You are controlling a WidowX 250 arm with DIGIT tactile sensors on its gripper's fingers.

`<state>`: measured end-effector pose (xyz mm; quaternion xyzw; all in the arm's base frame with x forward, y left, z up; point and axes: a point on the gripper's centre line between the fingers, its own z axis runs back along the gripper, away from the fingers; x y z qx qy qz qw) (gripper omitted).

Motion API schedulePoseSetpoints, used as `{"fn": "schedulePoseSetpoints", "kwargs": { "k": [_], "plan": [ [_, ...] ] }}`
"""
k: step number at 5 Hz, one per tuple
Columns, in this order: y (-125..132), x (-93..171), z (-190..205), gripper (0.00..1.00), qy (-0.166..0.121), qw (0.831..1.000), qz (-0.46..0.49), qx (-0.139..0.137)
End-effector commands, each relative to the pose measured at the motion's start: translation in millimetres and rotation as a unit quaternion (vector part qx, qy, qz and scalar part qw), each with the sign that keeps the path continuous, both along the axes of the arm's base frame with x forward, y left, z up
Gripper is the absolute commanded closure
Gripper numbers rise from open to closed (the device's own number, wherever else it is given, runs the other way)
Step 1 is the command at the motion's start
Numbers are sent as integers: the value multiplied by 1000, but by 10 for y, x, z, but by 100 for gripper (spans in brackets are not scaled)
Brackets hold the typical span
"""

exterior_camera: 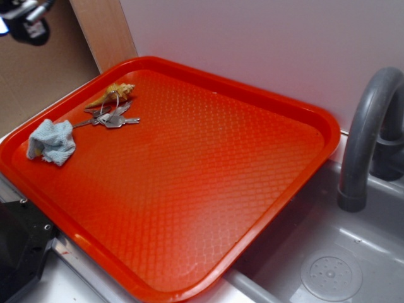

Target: Grab the silver keys.

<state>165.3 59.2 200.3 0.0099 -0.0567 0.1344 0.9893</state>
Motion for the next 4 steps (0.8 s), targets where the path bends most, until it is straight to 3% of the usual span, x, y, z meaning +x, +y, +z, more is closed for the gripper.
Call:
{"fn": "schedulePoseSetpoints", "kwargs": {
  "k": [1,2,3,4],
  "plan": [
    [589,113,-350,0,-24,973,230,25],
    [614,277,-530,0,-19,936,349,47],
    [692,473,-653,0,-57,911,404,61],
    [761,701,-908,0,-62,897,434,62]
  ]
}}
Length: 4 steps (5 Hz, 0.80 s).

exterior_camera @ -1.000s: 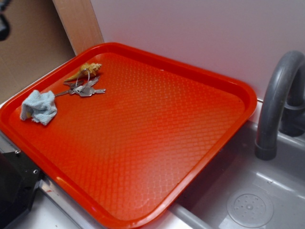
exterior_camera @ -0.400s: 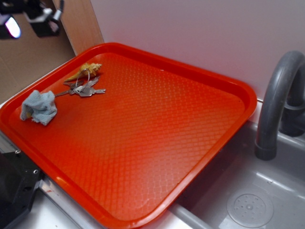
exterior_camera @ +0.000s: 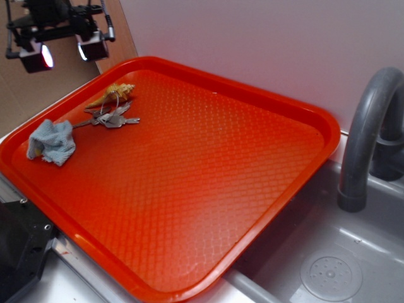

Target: Grab the silver keys.

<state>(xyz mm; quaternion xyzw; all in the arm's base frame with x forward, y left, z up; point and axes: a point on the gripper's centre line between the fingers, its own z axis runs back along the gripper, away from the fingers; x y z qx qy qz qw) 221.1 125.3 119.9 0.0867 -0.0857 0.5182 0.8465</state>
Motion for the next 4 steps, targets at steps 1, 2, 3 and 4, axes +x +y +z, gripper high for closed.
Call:
{"fn": "schedulePoseSetpoints", "kwargs": {
  "k": [1,2,3,4],
  "plan": [
    [113,313,-360,0,-19,999,30,21],
    [10,352,-539,0,1,1000,17,-3],
    [-193,246,-614,0,21,1000,-11,-9],
    [-277,176,-600,0,28,999,-18,-9]
  ]
}}
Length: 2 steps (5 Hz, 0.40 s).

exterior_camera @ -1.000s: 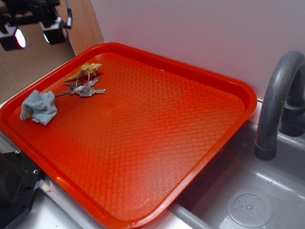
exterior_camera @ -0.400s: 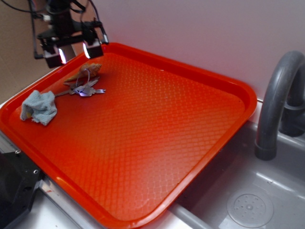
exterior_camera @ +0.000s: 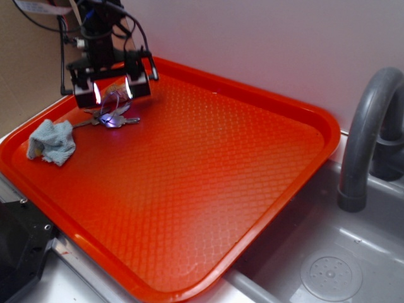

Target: Grab the silver keys.

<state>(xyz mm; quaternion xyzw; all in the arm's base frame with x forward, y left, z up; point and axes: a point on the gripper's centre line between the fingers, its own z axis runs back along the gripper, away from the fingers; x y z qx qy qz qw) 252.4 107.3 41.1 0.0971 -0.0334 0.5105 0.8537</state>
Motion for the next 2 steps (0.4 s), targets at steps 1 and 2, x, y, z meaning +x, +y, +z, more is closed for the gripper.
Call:
{"fn": "schedulePoseSetpoints", "kwargs": {
  "k": [1,2],
  "plan": [
    [-90,-173,126,100,-8,1000,-20,5],
    [-56,-166,86,100,-4,999,-37,-4]
  ]
}}
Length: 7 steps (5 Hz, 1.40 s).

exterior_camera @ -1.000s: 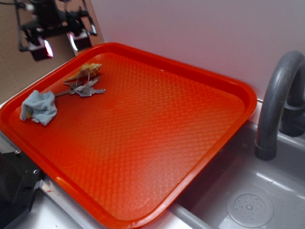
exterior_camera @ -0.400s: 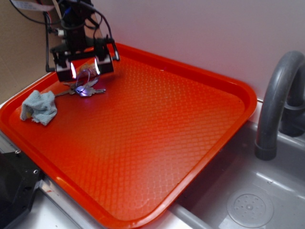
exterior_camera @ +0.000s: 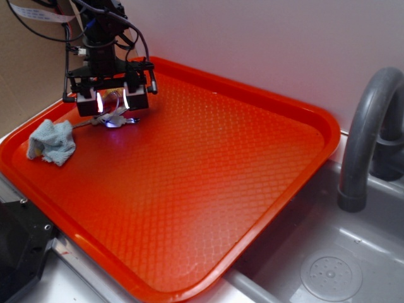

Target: Grab the silver keys.

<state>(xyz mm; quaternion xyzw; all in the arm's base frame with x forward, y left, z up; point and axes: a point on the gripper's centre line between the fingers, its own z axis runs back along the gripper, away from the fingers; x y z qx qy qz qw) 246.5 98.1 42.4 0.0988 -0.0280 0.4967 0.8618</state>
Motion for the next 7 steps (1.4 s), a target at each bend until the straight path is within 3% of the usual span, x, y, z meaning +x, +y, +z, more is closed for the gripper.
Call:
{"fn": "schedulePoseSetpoints", "kwargs": {
  "k": [1,2,3,4,5,6,7],
  "plan": [
    [78,-106,9,100,-5,999,-53,-10],
    [53,-67,21,100,0,996,-89,-8],
    [28,-6,249,100,-6,983,-180,-26],
    [-203,-21,735,100,-73,947,-305,-70],
    [-612,46,1225,100,-35,905,-423,-43],
    [-861,-130,1746,100,-110,835,-534,-75],
    [-985,-184,1927,100,-100,830,-541,-89]
  ]
}}
